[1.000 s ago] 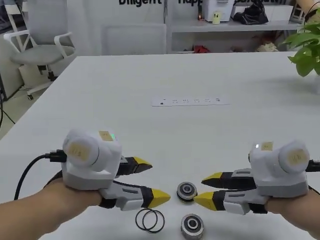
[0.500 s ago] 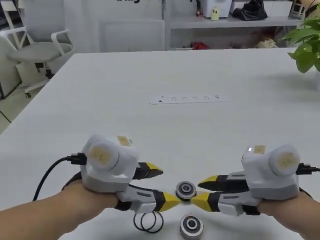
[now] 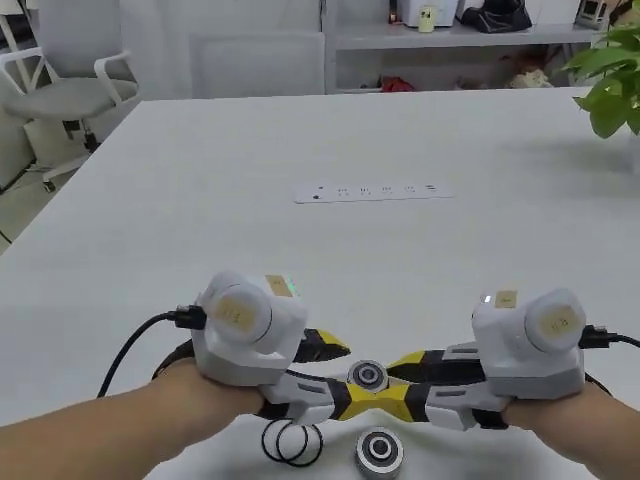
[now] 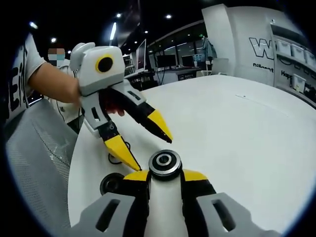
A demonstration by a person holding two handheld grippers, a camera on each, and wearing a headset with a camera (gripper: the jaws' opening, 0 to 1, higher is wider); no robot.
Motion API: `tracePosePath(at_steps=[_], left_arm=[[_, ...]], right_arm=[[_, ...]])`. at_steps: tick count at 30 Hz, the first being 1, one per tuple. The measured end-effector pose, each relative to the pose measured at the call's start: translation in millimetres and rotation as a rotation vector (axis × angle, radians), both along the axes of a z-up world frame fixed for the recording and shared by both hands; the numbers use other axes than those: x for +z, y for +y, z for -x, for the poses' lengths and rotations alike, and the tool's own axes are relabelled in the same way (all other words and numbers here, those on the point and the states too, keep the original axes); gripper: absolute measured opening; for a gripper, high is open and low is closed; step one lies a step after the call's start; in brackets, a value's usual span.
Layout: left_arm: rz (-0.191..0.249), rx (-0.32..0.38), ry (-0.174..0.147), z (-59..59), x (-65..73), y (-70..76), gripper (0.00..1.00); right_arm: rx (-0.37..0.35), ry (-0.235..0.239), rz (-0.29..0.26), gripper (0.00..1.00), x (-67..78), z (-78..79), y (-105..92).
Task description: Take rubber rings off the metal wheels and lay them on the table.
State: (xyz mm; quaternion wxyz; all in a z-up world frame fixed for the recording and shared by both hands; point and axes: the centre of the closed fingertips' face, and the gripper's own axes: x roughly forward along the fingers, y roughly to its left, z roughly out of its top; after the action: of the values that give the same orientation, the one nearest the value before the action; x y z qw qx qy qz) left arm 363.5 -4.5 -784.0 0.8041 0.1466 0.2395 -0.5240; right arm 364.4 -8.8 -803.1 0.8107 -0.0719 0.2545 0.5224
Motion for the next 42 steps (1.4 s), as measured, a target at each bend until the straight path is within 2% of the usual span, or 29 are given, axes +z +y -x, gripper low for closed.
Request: tracePosePath(at_steps=[8, 11, 13, 15, 23, 29, 31, 32, 34, 40, 42], left_arm=[[0.0, -0.004, 0.006, -2.8, -3.8, -5.9, 0.23], [-0.025, 0.0, -0.002, -4.2, -7.9, -4.8, 0.2], [-0.013, 0.016, 0.004, -7.6, -7.3, -6.4, 0.19], [-0.014, 0.018, -0.004, -8.4, -8.0, -6.8, 0.15], [0.002, 0.041, -0.01, -9.7, -7.1, -4.4, 0.14], [-0.003, 0.046, -0.022, -8.6, -7.0, -4.7, 0.14], [0.0, 0.051, -0.023, -8.5, -7.4, -4.3, 0.14], [0.001, 0.053, -0.023, -8.5, -7.4, -4.0, 0.14], [0.001, 0.053, -0.025, -8.0, -7.6, -4.1, 0.14], [-0.008, 0.058, -0.032, -6.2, -7.7, -4.7, 0.14], [-0.012, 0.053, -0.035, -5.2, -7.9, -5.3, 0.14]], right_arm=[[-0.005, 0.002, -0.005, 0.19, -1.2, 1.0, -1.1], [-0.007, 0.002, -0.007, 0.19, -1.0, 1.1, -1.4], [-0.007, 0.002, -0.008, 0.19, -1.3, 0.7, -1.6], [-0.006, 0.0, -0.007, 0.19, -1.6, 0.7, -1.7], [-0.006, 0.001, -0.005, 0.15, -2.7, 2.2, -2.6], [-0.02, 0.014, -0.02, 0.13, -3.0, 3.0, -4.1], [-0.023, 0.019, -0.022, 0.1, -3.1, 3.6, -5.2], [-0.03, 0.021, -0.017, 0.05, -4.3, 2.6, -7.2], [-0.056, 0.061, -0.053, 0.02, -4.2, 2.3, -8.1], [-0.135, 0.122, -0.116, 0.0, -3.7, -1.3, -13.1], [-0.173, 0.176, -0.156, 0.0, -3.8, -1.1, -15.1]])
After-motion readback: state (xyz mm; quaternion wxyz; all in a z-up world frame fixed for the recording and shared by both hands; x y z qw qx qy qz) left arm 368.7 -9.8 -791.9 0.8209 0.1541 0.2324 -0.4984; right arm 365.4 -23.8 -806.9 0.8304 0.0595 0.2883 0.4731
